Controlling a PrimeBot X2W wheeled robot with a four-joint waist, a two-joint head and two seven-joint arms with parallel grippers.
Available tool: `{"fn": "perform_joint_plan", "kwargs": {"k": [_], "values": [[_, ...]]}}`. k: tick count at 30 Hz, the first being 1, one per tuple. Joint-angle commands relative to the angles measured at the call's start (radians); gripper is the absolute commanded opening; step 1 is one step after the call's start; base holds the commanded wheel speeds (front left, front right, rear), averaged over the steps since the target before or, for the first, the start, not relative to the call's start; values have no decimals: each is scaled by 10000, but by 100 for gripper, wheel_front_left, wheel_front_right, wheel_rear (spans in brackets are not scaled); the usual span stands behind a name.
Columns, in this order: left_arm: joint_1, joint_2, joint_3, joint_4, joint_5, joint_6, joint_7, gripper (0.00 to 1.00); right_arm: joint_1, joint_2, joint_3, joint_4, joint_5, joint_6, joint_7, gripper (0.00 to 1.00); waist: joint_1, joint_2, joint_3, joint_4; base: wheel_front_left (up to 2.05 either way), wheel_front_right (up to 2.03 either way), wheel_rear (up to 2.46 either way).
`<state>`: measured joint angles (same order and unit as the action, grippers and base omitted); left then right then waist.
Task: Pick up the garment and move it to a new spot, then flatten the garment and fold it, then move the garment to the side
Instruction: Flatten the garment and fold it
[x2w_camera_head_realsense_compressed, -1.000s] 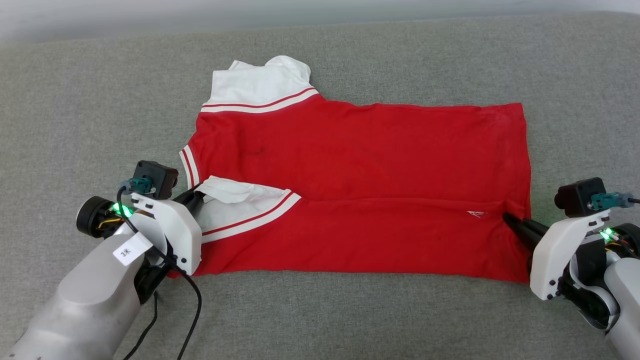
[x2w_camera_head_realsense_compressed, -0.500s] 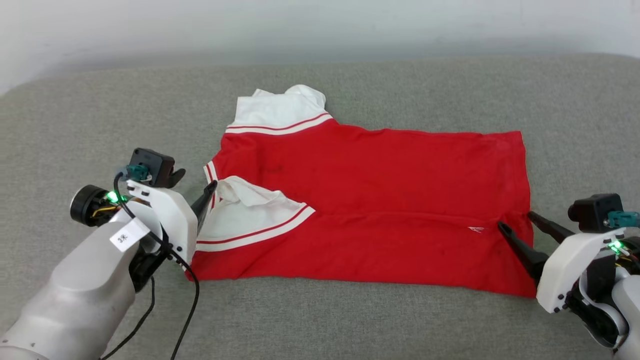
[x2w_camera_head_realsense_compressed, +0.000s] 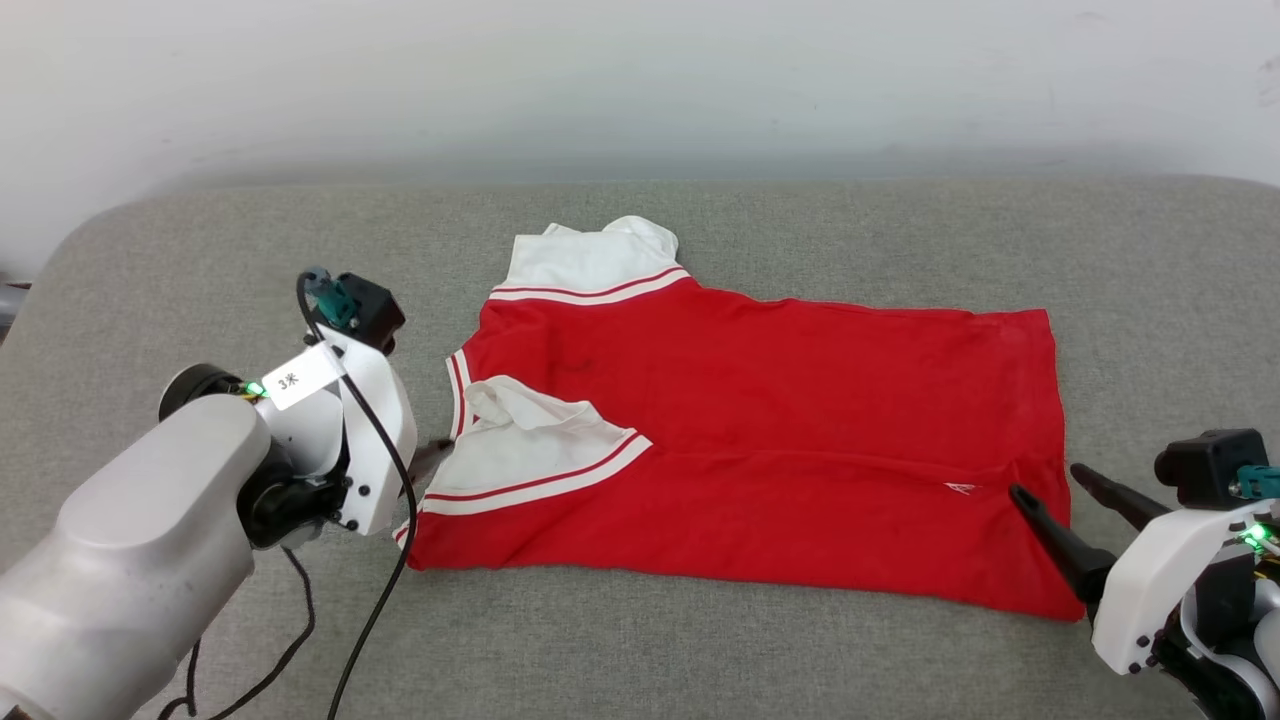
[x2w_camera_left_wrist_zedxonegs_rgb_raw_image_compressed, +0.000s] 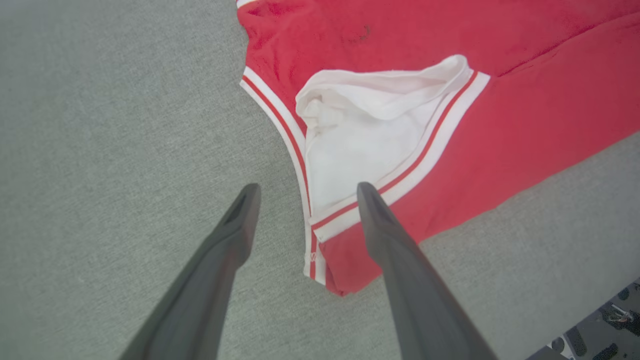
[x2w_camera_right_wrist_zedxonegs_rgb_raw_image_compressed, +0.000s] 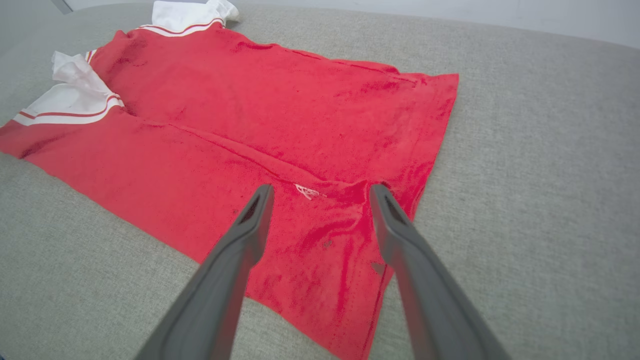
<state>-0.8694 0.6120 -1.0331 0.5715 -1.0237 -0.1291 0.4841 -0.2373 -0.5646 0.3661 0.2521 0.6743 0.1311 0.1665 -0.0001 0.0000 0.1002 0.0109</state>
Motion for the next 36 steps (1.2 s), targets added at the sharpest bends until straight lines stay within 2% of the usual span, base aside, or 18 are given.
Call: {"fn": "perform_joint_plan", "kwargs": {"k": [1,5,9,17,23,24,25,30,36], "values": [[-108,120,-135,-107,-112,-4,401,100,160,96,-95,-142,-98,-8,90,100,1,0,-3,-18,0,0,0],[-153,348,-375,-434,-673,-4,1661,100,346,237,-297,-487,-215,-8,464,100,1,0,53,-101,0,0,0],[-30,442,-501,-374,-953,-4,2272,100,390,409,-466,-738,-349,-8,701,100,1,0,239,-230,0,0,0],[504,272,-469,291,-1364,116,2300,100,254,627,-507,-886,-512,-8,890,100,1,0,628,-512,0,0,0],[1023,55,-883,635,-1281,53,2305,98,159,701,-463,-822,-505,-8,851,100,1,0,753,-603,0,0,0],[1100,47,-935,651,-1266,49,2224,42,165,698,-470,-805,-491,-8,842,100,1,0,740,-608,0,0,0],[1170,61,-972,652,-1222,39,2163,0,159,676,-492,-793,-483,-8,829,100,1,0,714,-610,0,0,0],[1239,260,-911,540,-1192,16,1583,0,42,492,-591,-901,-541,-7,813,100,1,0,508,-600,0,0,0],[1202,687,-478,16,-1221,7,429,0,-109,-255,-785,-1392,-654,-8,1331,100,1,0,165,-526,0,0,0]]}}
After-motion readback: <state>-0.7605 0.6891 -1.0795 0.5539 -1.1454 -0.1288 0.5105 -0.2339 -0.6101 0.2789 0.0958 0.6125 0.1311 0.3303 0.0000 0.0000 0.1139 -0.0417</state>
